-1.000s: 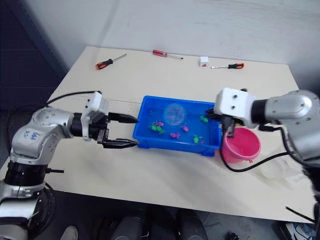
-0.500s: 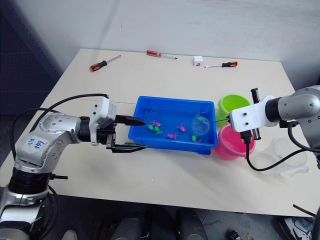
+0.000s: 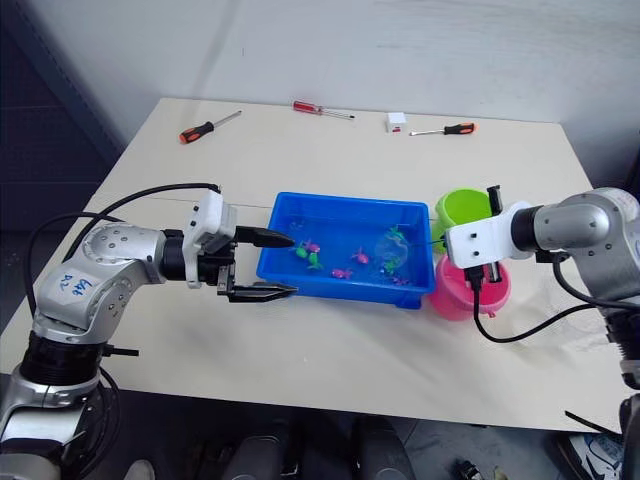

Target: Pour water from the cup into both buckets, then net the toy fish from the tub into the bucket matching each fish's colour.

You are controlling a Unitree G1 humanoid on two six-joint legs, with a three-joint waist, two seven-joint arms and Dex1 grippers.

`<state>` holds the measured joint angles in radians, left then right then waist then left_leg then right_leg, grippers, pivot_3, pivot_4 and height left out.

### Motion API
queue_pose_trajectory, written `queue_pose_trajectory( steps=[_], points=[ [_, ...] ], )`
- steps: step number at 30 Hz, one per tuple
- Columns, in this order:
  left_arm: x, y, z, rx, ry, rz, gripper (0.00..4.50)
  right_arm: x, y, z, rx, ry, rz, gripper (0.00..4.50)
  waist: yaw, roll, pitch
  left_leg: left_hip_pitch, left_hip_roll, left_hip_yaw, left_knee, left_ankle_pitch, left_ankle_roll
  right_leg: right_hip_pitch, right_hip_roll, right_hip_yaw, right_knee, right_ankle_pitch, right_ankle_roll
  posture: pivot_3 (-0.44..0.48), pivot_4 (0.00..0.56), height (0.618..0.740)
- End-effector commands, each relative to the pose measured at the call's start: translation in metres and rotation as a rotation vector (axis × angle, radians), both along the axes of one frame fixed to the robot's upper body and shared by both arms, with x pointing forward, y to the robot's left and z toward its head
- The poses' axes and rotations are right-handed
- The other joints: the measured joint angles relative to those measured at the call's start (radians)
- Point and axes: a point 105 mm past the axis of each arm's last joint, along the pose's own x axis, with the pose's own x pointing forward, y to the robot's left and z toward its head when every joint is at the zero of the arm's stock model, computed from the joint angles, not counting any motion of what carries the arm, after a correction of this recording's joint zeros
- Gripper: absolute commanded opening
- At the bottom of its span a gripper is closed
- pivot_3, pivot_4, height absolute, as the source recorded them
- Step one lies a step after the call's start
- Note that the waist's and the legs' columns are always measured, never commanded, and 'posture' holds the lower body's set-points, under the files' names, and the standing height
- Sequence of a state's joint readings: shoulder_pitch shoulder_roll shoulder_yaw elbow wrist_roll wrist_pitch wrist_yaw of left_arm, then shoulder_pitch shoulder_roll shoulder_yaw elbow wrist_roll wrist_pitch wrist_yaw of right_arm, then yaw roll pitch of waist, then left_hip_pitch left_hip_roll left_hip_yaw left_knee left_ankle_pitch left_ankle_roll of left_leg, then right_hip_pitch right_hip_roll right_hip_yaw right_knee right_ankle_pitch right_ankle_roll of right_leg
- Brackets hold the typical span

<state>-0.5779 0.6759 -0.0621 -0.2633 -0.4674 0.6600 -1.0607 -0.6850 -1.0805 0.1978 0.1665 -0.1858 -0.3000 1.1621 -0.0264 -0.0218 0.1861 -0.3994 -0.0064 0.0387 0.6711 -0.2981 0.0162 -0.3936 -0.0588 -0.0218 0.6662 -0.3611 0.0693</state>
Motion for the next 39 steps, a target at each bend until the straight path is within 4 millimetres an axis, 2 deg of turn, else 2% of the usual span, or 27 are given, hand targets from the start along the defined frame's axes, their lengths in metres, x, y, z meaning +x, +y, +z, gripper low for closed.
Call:
queue_pose_trajectory(
  steps=[1, 5, 10, 13, 17, 23, 29, 35, 39],
  points=[
    [-0.005, -0.004, 0.008, -0.008, -0.033, -0.026, 4.45, 0.001, -0.006, 0.008, -0.081, -0.053, 0.023, 0.0, 0.0, 0.0, 0.0, 0.0, 0.0, 0.0, 0.0, 0.0, 0.0, 0.0, 0.0, 0.0, 0.0, 0.0, 0.0, 0.0, 0.15, 0.74],
    [-0.006, -0.004, 0.008, -0.01, -0.031, -0.028, 4.45, -0.008, -0.008, 0.01, -0.113, -0.012, 0.074, 0.0, 0.0, 0.0, 0.0, 0.0, 0.0, 0.0, 0.0, 0.0, 0.0, 0.0, 0.0, 0.0, 0.0, 0.0, 0.0, 0.0, 0.15, 0.74],
    [-0.006, -0.003, 0.007, -0.012, -0.032, -0.024, 4.45, -0.011, -0.007, 0.017, -0.098, -0.021, 0.077, 0.0, -0.003, 0.0, 0.0, 0.0, 0.0, 0.0, 0.001, 0.0, 0.0, 0.0, 0.0, 0.0, 0.001, 0.0, 0.0, 0.0, 0.15, 0.74],
    [-0.006, -0.004, 0.006, -0.014, -0.03, -0.027, 4.45, -0.014, -0.014, 0.009, -0.163, -0.004, 0.078, 0.0, -0.001, 0.0, 0.0, 0.0, 0.0, 0.0, 0.002, 0.0, 0.0, 0.0, 0.0, 0.0, 0.002, 0.0, 0.0, 0.0, 0.15, 0.74],
    [-0.007, -0.006, 0.005, -0.008, -0.032, -0.041, 4.45, -0.024, -0.001, -0.004, -0.118, 0.076, 0.118, 0.0, 0.001, 0.0, 0.0, 0.0, 0.0, 0.0, 0.002, 0.0, 0.0, 0.001, 0.0, 0.0, 0.002, 0.0, 0.0, 0.0, 0.15, 0.74],
    [-0.007, -0.004, 0.003, 0.014, -0.041, -0.055, 4.45, -0.031, 0.005, -0.016, -0.063, 0.131, 0.11, 0.0, -0.001, 0.0, 0.0, 0.0, 0.0, 0.0, 0.003, 0.0, 0.0, 0.001, 0.0, 0.0, 0.003, 0.0, 0.0, 0.0, 0.15, 0.74],
    [-0.006, -0.001, 0.002, 0.02, -0.044, -0.047, 4.45, -0.03, 0.007, -0.015, 0.131, 0.173, 0.023, 0.0, -0.001, 0.0, 0.0, 0.001, 0.0, 0.0, 0.004, 0.0, 0.0, 0.001, 0.0, 0.0, 0.003, 0.0, 0.0, 0.0, 0.15, 0.74],
    [0.0, 0.002, 0.001, 0.004, -0.036, -0.027, 4.45, -0.041, 0.006, -0.029, 0.405, 0.393, -0.089, 0.0, 0.001, 0.0, 0.0, 0.001, 0.0, 0.0, 0.004, 0.0, 0.0, 0.001, 0.0, 0.0, 0.003, 0.0, 0.0, 0.0, 0.15, 0.74],
    [0.004, 0.006, -0.007, -0.009, -0.009, -0.018, 4.45, -0.044, 0.007, -0.029, 0.561, 0.482, -0.142, 0.0, 0.0, 0.0, 0.0, 0.001, 0.0, 0.0, 0.004, 0.0, 0.0, 0.001, 0.0, 0.0, 0.003, 0.0, 0.0, 0.0, 0.15, 0.74]
  ],
)
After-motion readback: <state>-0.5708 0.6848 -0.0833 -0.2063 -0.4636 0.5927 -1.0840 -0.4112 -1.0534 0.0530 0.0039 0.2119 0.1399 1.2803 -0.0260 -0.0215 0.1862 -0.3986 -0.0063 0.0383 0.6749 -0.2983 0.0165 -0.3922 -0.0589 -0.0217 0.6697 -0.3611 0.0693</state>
